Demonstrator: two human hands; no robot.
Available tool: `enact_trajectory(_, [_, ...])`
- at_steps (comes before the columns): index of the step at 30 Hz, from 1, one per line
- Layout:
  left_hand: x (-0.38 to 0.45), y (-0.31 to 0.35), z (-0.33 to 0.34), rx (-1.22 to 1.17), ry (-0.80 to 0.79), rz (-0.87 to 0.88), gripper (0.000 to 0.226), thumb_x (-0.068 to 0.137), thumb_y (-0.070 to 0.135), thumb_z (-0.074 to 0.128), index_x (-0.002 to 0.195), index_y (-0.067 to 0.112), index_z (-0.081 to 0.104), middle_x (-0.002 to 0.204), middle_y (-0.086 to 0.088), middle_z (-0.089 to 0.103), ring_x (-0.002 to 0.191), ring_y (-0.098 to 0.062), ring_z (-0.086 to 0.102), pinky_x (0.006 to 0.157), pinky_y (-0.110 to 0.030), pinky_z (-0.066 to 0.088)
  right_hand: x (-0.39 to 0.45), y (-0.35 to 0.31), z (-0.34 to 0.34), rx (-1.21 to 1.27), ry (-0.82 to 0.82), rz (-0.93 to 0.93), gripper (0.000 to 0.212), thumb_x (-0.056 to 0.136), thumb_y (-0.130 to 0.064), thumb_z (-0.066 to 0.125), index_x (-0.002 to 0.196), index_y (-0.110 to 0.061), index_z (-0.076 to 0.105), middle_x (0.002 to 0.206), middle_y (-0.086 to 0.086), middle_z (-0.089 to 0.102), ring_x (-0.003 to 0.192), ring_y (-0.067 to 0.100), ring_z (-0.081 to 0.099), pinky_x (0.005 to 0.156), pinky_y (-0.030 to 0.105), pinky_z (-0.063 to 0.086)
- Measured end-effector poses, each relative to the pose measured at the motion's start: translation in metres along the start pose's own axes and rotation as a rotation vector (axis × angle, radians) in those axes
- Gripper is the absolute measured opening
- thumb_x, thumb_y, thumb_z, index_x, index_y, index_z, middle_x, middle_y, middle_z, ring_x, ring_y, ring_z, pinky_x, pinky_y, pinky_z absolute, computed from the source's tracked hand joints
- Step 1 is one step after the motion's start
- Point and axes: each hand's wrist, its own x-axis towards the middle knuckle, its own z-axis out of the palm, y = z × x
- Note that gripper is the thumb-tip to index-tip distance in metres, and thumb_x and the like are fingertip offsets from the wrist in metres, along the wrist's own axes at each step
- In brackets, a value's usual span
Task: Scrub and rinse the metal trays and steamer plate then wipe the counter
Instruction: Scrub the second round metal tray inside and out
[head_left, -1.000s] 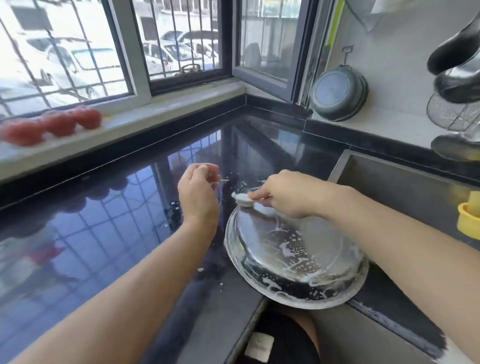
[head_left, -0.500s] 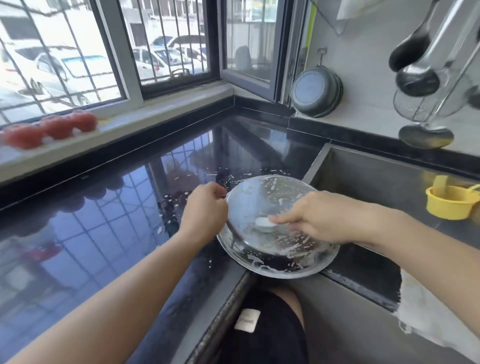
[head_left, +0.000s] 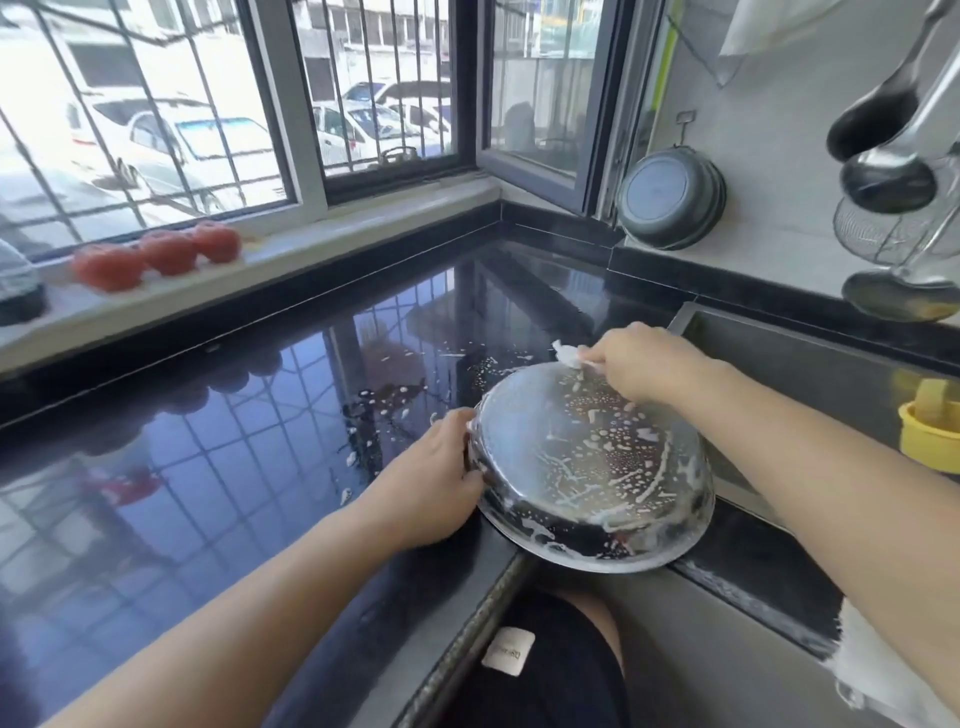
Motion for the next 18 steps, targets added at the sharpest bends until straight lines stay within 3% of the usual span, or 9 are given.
enact_trajectory(3, [-0.004,0.001,0.003,0.017,-0.034,-0.020,0.049,0.096,0.034,0.056,0.139,0.027,0.034,0.152,0.002,0.046,0.138,-0.018,0.048,0.110,-0.035,0.040,-0.018,-0.033,-0.004,0.019,-0.029,-0.212,0.037,0.105,-0.026,0.038,0.134,-0.039,0.058,0.123,0.009,0.064,0.097,0.029,0.062,0.086,0.042,0.054])
enact_trajectory(5, [-0.003,0.002,0.001,0.021,-0.054,-0.071,0.046,0.092,0.038,0.059,0.130,0.029,0.035,0.147,0.000,0.052,0.134,-0.023,0.052,0.107,-0.039,0.043,-0.035,-0.056,-0.002,0.047,-0.022,-0.361,0.036,0.104,-0.026,0.042,0.133,-0.035,0.060,0.123,0.004,0.066,0.102,0.027,0.062,0.090,0.043,0.053])
enact_trajectory(7, [-0.002,0.002,-0.002,0.041,-0.067,-0.097,0.047,0.086,0.045,0.060,0.122,0.029,0.034,0.142,-0.003,0.056,0.130,-0.027,0.055,0.105,-0.042,0.045,-0.051,-0.056,0.000,0.065,-0.035,-0.408,0.038,0.105,-0.029,0.044,0.138,-0.043,0.057,0.118,0.001,0.068,0.106,0.026,0.062,0.092,0.043,0.051])
enact_trajectory(10, [-0.004,0.002,-0.002,0.064,-0.081,-0.115,0.051,0.075,0.054,0.053,0.115,0.032,0.032,0.140,-0.004,0.058,0.125,-0.028,0.057,0.104,-0.043,0.046,-0.088,-0.034,0.007,0.168,-0.152,-0.395,0.039,0.106,-0.037,0.046,0.139,-0.056,0.050,0.088,0.001,0.066,0.083,0.019,0.057,0.087,0.036,0.050])
enact_trajectory(12, [-0.004,0.002,-0.002,0.030,-0.092,-0.112,0.055,0.076,0.053,0.055,0.122,0.035,0.030,0.144,-0.001,0.055,0.128,-0.025,0.056,0.107,-0.041,0.045,-0.108,-0.010,0.009,0.192,-0.189,-0.343,0.037,0.106,-0.040,0.046,0.138,-0.058,0.050,0.090,-0.004,0.069,0.083,0.016,0.059,0.088,0.034,0.049])
enact_trajectory(15, [-0.004,0.007,0.002,0.022,-0.104,-0.040,0.079,0.086,0.047,0.060,0.151,0.035,0.016,0.161,0.000,0.034,0.142,-0.025,0.045,0.118,-0.040,0.036,-0.110,0.044,0.019,0.229,-0.053,-0.037,0.035,0.106,-0.045,0.042,0.136,-0.062,0.048,0.134,0.001,0.065,0.114,0.028,0.063,0.096,0.041,0.050])
enact_trajectory(18, [-0.016,0.028,0.018,0.396,-0.113,0.166,0.097,0.079,0.064,0.048,0.161,0.040,0.002,0.167,-0.001,0.007,0.157,-0.033,0.010,0.127,-0.047,0.014,-0.119,0.078,0.036,0.260,0.052,0.175,0.039,0.107,-0.037,0.040,0.138,-0.060,0.048,0.139,0.005,0.062,0.117,0.034,0.061,0.092,0.043,0.052])
